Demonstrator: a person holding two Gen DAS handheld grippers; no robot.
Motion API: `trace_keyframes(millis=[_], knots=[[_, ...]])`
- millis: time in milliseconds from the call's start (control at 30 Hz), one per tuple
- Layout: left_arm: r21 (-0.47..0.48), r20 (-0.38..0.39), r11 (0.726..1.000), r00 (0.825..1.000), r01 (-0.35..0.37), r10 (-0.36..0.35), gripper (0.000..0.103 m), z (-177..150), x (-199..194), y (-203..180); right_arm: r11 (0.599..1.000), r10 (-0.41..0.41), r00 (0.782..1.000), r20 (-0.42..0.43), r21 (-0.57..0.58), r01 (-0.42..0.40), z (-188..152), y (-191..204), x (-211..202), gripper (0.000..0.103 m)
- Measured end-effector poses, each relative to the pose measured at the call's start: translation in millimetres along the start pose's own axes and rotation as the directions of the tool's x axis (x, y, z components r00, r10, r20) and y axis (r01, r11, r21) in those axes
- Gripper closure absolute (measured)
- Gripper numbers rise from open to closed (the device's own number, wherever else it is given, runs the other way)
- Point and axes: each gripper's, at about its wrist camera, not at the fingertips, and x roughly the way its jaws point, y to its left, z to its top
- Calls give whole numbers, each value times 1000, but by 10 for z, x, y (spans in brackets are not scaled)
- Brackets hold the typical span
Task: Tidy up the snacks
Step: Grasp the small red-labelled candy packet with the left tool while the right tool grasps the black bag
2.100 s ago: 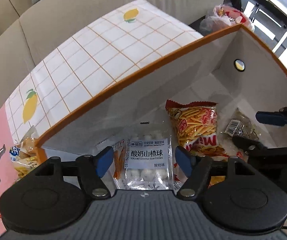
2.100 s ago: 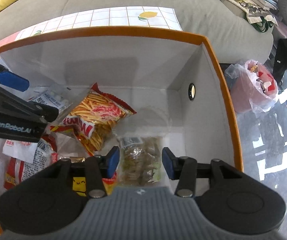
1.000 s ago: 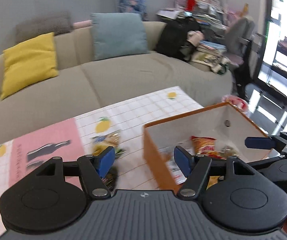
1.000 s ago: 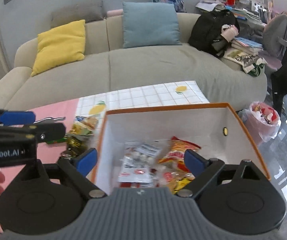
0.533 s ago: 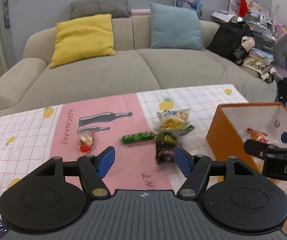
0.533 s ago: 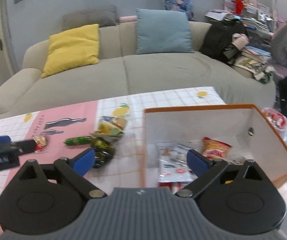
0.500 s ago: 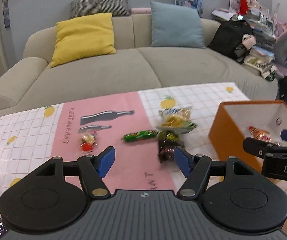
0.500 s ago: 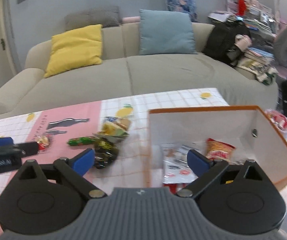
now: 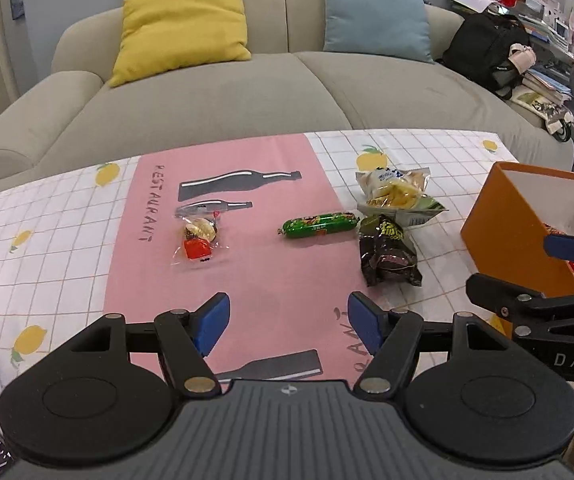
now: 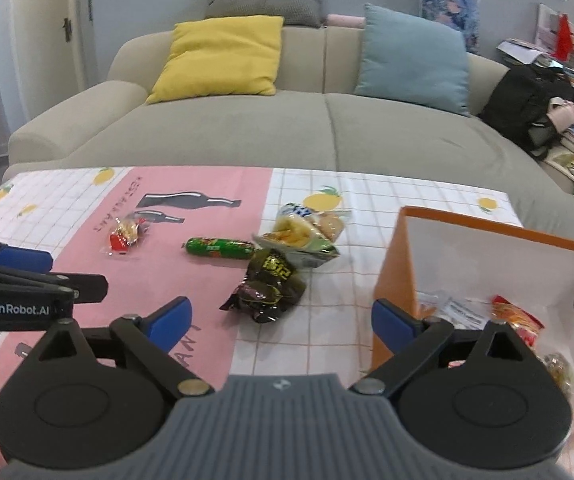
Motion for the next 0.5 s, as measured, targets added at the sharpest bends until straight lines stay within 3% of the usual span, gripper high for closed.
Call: trace_keyframes(millis=[133, 233, 500], knots=[[-25, 9, 997, 998, -70, 70, 22, 86, 161, 98, 1000, 9, 1000, -21, -23, -9, 45, 80, 238, 9], [-16, 15, 996, 996, -83, 83, 21, 165, 294, 157, 1000, 17, 998, -58, -19, -18, 75, 104, 465, 9], [55, 26, 982, 983, -180, 179, 19, 399, 831, 303, 999, -6, 983, -181, 50, 15, 175, 58, 1064, 6]])
